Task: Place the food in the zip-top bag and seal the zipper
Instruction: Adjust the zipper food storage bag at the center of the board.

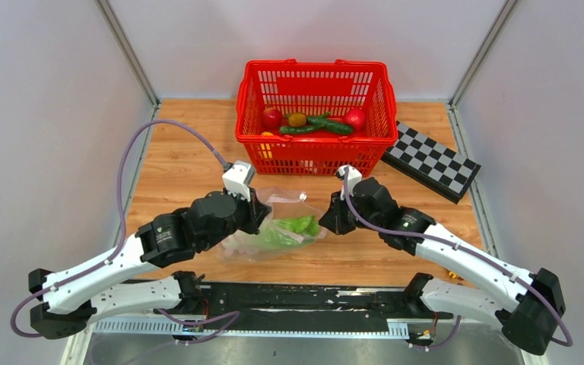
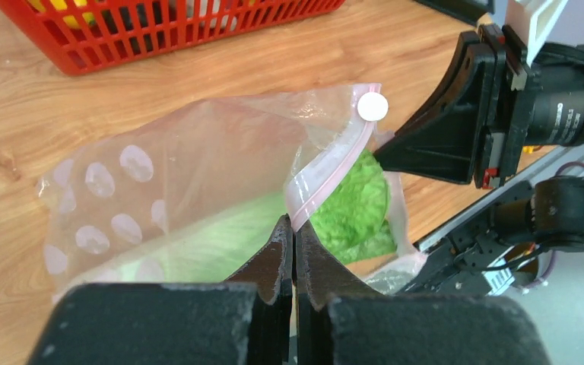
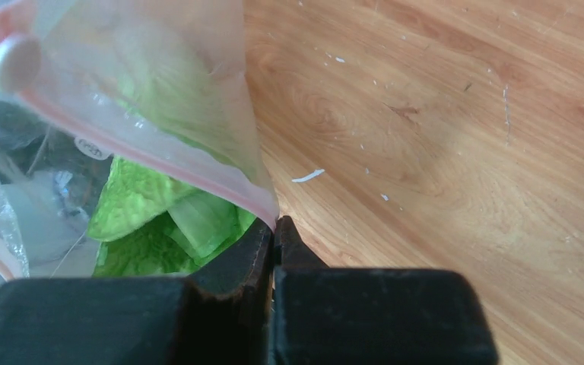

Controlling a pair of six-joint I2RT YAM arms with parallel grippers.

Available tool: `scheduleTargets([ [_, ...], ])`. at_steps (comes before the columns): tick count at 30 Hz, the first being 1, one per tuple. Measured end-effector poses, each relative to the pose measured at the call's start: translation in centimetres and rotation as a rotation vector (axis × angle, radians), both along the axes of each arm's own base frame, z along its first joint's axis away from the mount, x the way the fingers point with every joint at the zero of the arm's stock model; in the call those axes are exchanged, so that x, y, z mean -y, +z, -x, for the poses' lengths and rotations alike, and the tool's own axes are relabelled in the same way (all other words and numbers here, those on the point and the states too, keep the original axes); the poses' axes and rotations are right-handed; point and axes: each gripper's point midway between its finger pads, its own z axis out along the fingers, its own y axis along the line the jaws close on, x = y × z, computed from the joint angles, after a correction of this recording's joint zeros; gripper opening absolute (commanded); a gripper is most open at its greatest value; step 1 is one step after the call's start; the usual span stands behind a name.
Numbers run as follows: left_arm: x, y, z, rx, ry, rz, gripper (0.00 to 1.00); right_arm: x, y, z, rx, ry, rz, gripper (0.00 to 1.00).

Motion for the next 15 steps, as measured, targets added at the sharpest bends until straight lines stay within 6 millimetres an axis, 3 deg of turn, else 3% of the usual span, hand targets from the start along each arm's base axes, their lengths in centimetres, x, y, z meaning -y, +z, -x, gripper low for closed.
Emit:
scheduleTargets([
  [6,1.2,2.0,-0.4,0.038,-0.008,0.09,0.0,0.5,2.5,0.2,0.065,-0.002,-0.05,0.09],
  [11,2.4,2.5,-0.7,0.04,-0.023,0.108,0.0,0.4,5.0,-0.4,0.112,-0.011,-0.068,0.5],
  [15,2.5,2.6,-0.5,0.039,-0.033,0.115,0.0,1.2,7.6,-0.4,0.17,-0.028,-0.096,0.67],
])
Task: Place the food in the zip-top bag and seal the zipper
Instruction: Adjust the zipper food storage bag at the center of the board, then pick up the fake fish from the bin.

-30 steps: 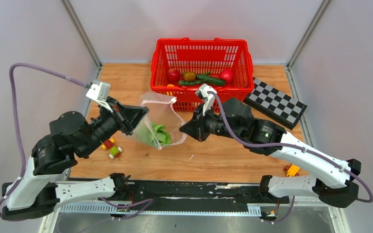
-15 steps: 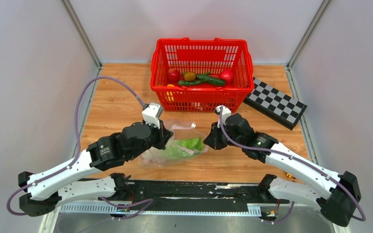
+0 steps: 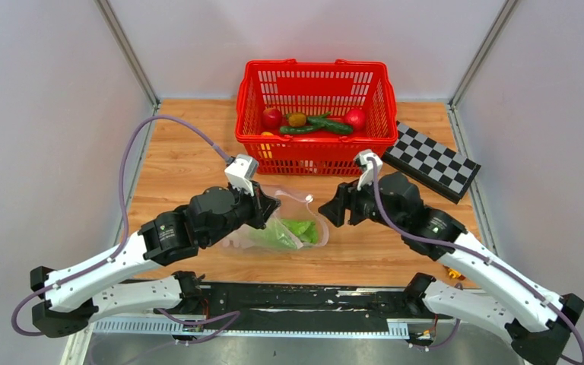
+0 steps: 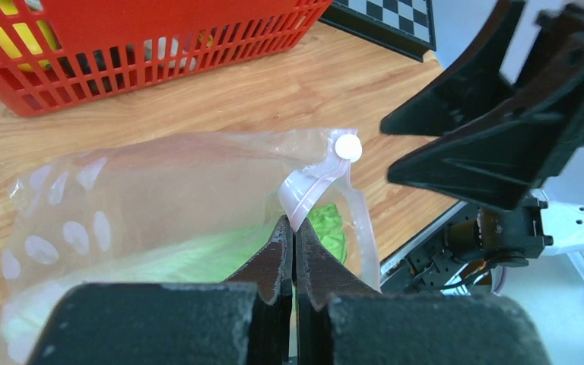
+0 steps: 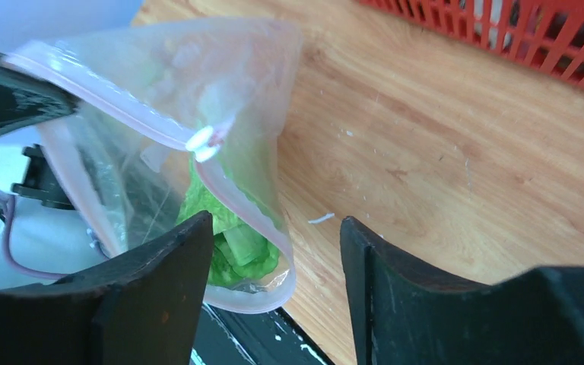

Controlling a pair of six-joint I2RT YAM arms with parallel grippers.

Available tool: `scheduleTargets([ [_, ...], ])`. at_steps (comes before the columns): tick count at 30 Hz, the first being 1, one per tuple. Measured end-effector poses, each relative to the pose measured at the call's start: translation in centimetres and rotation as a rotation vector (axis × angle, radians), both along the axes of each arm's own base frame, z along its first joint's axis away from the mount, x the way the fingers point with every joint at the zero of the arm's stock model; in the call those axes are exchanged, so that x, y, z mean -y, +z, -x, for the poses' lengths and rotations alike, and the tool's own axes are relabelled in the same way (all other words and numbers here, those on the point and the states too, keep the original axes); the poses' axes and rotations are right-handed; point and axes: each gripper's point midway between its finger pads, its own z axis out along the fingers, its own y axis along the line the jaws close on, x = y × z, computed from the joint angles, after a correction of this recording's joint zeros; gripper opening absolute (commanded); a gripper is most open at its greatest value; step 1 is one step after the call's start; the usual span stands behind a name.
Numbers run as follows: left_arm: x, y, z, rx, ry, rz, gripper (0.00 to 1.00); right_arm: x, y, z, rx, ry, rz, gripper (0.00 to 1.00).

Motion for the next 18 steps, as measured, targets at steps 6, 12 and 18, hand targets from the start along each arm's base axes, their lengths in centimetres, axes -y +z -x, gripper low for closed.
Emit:
scheduleTargets([
  [6,-0.4,0.8,0.3,0.011,-0.005,0.026,0.0,2.1,7.4,-1.3,0.169,-0.093,-0.046,0.77],
  [12,-0.8,0.2,0.4,-0.003,0.0,0.004,0.0,3.0,16.4,-7.8,0.338,-0.276,-0.017,0.81],
  [18,-1.9,-0.3,0.9,-0.028,0.016,-0.009,0.0,2.6,14.0,-19.9,0.261,-0.386,0.173,0.82],
])
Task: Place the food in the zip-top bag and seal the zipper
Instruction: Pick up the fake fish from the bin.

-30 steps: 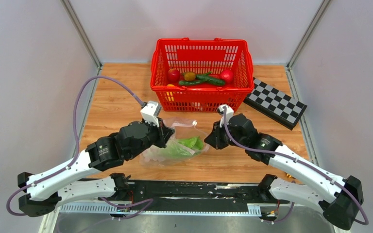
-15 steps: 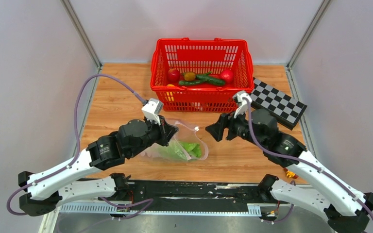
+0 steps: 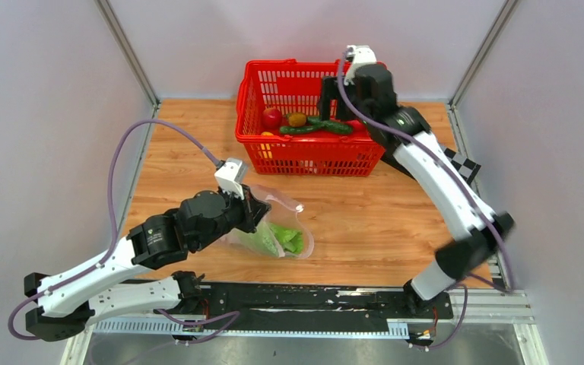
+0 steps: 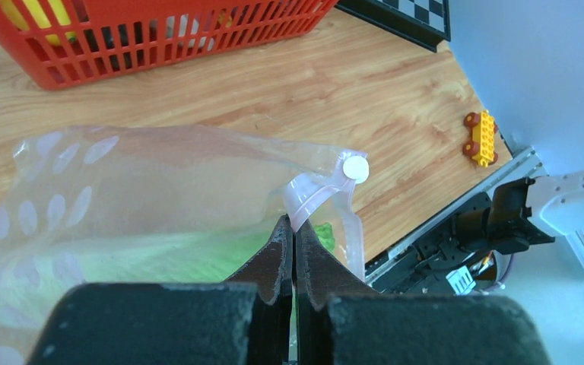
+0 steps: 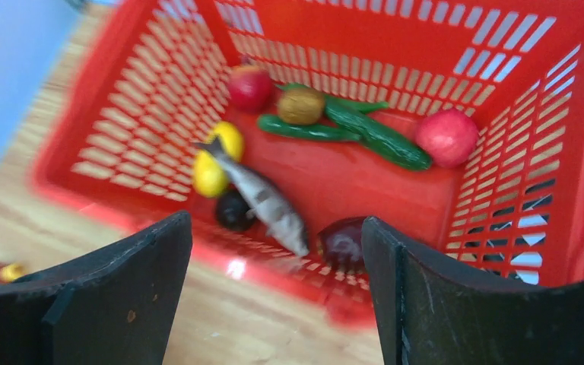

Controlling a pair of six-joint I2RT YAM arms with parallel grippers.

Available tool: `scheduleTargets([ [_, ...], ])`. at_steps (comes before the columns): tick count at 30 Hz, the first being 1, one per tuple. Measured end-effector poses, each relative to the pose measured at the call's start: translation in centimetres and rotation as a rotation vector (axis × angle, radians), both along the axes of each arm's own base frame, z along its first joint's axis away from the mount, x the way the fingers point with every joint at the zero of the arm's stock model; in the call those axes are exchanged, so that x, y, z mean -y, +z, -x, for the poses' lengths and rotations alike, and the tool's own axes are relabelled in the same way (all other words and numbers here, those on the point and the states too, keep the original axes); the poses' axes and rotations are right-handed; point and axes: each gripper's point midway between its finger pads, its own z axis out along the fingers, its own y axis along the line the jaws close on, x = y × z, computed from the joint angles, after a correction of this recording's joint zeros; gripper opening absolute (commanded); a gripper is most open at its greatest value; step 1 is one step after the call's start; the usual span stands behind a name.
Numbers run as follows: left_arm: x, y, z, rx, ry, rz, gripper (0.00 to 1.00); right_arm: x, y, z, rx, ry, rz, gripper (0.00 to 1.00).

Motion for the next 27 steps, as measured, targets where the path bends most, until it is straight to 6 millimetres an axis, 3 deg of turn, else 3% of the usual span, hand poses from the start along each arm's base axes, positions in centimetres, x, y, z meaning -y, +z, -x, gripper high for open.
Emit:
scheduleTargets([
  [2,-0.6,-0.2,0.1,-0.003,0.009,-0.009,0.0,-0.2,-3.5,-4.4,-0.08,-0.029,0.071,0.82],
  [5,-1.5,-0.8,0.2,-0.013,0.026,-0.043,0.0,0.3,-10.1,-8.5,-0.226,-0.055,0.174,0.81],
  [8,-2.2,-1.4,0.3,-0.024,0.038,-0.082,0.0,1.3,-15.3,-9.7,-0.355,-0.06,0.254,0.8],
  [10,-2.8,-1.7,0.4,-0.031,0.046,-0.11,0.0,2.1,-17.9,-9.1,-0.442,-0.041,0.295,0.8],
  [21,-3.9,-2.5,0.2,-0.041,0.073,-0.188,0.0,-1.4,-20.4,-3.5,-0.546,0.268,0.281,0.8],
  [27,-3.4,-2.7,0.2,-0.049,0.06,-0.207,0.0,-3.3,-19.9,-3.8,-0.456,0.392,0.317,0.84],
])
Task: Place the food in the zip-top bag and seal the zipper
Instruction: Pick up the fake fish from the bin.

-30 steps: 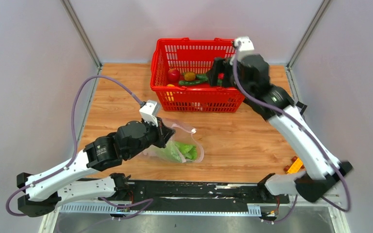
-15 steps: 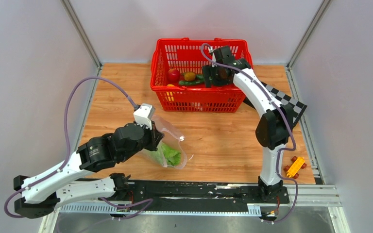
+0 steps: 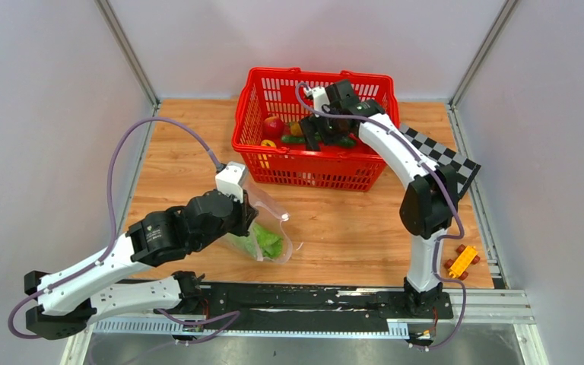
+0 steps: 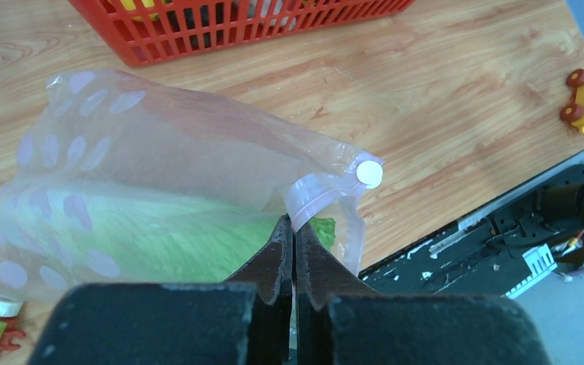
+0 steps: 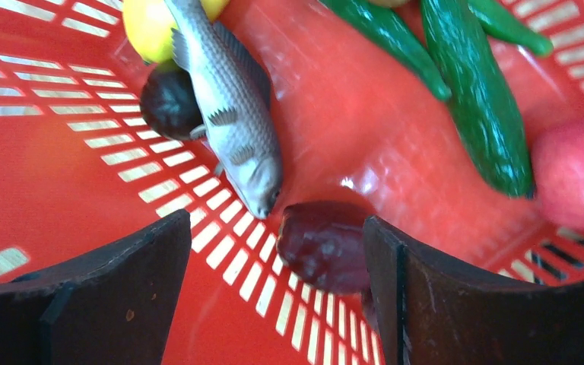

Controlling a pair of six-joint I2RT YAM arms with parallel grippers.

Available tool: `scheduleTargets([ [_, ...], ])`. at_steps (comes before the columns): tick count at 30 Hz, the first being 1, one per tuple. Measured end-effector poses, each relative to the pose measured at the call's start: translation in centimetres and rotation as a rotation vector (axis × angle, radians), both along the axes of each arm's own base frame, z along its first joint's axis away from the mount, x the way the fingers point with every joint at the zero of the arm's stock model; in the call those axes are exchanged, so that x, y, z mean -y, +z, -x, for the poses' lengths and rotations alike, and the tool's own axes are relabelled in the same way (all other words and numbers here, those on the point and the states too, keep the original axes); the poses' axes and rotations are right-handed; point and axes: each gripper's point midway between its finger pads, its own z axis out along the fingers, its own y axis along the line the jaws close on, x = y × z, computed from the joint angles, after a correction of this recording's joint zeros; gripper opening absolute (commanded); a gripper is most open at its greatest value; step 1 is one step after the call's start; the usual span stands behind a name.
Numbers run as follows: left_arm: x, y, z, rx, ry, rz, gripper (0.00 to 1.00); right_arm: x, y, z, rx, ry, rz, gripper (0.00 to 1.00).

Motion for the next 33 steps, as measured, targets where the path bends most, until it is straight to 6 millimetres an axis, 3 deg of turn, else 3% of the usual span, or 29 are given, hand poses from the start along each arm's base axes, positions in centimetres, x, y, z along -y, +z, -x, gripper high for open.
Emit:
scheduleTargets([
  [7,0.2,-0.1,0.3,-0.008,-0.02,-0.003,0.0,-3.2,-1.8,-1.6,0.069,0.212,-0.05,0.86],
  [15,0.1,-0.5,0.6,-0.021,-0.036,-0.017,0.0,-5.3,-4.6,-1.7,0.096,0.391,-0.06,0.88],
  [21,0.4,-0.7,0.6,-0.029,-0.046,-0.026,0.0,-6.1,-8.5,-2.6,0.071,0.434,0.014,0.86],
  [25,0.6,-1.0,0.7,-0.037,-0.053,-0.035,0.0,-5.5,-10.8,-2.7,0.041,0.427,0.066,0.71],
  [30,0.7,-1.1,0.7,-0.039,-0.054,-0.037,0.0,-5.3,-11.0,-3.2,0.059,0.41,0.087,0.54],
  [33,0.7,-1.1,0.7,-0.038,-0.055,-0.038,0.0,-5.3,-11.2,-3.2,0.065,0.4,0.078,0.58],
])
